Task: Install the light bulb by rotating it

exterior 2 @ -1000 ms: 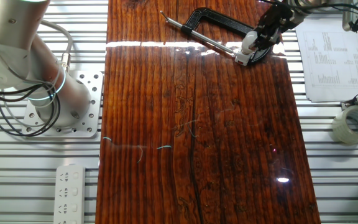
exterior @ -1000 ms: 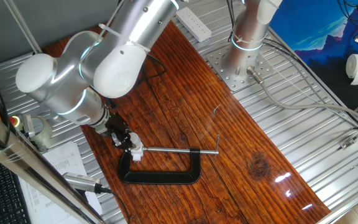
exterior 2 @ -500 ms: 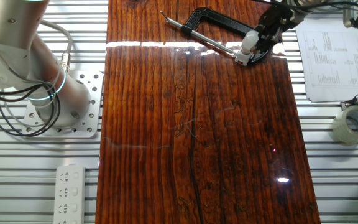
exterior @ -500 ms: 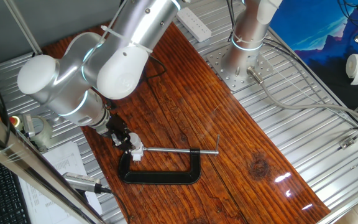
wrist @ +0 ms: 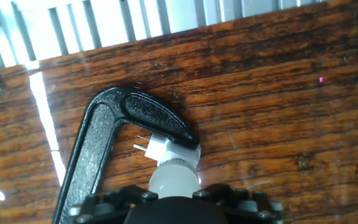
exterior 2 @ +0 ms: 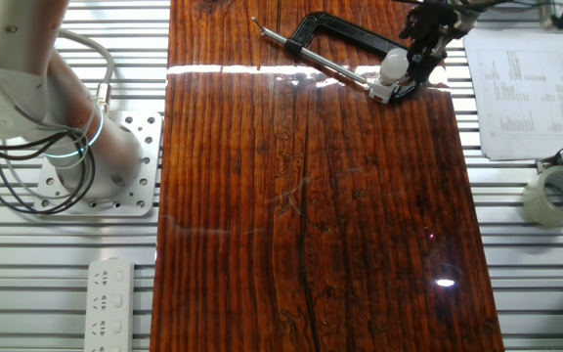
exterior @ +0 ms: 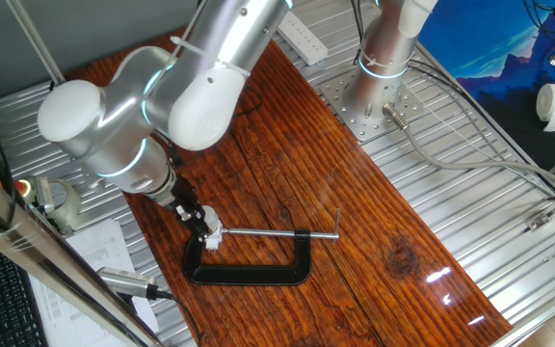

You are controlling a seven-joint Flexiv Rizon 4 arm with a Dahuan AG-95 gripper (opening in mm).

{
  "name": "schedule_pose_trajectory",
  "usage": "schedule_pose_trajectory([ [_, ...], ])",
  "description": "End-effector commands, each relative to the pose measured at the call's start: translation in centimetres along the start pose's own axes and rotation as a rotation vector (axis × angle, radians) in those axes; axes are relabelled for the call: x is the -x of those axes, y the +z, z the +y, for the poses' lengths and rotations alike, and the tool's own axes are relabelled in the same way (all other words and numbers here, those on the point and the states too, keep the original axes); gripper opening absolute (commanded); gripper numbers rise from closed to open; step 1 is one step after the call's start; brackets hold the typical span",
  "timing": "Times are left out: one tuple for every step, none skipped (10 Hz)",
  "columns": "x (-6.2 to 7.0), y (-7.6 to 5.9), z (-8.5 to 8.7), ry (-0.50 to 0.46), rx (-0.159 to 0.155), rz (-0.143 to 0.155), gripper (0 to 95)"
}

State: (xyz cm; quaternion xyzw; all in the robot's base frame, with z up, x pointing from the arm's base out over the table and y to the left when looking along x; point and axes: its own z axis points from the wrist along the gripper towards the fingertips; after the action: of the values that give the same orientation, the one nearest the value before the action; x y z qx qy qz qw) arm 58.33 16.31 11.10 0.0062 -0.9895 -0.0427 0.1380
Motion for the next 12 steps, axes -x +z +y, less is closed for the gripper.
schedule_pose_trajectory([
  [-0.7,-1.2,0.5,-0.461,-0.075,-0.126,76.0],
  [-0.7,-1.8,1.0,-0.628,-0.079,-0.139,76.0],
  [-0.6,-2.0,1.4,-0.695,-0.083,-0.137,76.0],
  [-0.7,-2.3,1.6,-0.771,-0.085,-0.134,76.0],
  [-0.8,-2.4,1.6,-0.841,-0.090,-0.125,76.0],
  [-0.8,-2.4,1.6,-0.890,-0.093,-0.123,76.0],
  [-0.8,-2.4,1.6,-0.982,-0.094,-0.121,57.0],
  [-0.8,-2.4,1.6,-1.057,-0.126,-0.101,57.0],
  [-0.8,-2.3,1.6,-1.112,-0.140,-0.094,57.0],
  [-0.8,-2.3,1.5,-1.166,-0.157,-0.091,38.0],
  [-0.9,-2.1,1.3,-1.204,-0.167,-0.087,57.0],
  [-0.8,-1.7,1.0,-1.257,-0.167,-0.086,57.0],
])
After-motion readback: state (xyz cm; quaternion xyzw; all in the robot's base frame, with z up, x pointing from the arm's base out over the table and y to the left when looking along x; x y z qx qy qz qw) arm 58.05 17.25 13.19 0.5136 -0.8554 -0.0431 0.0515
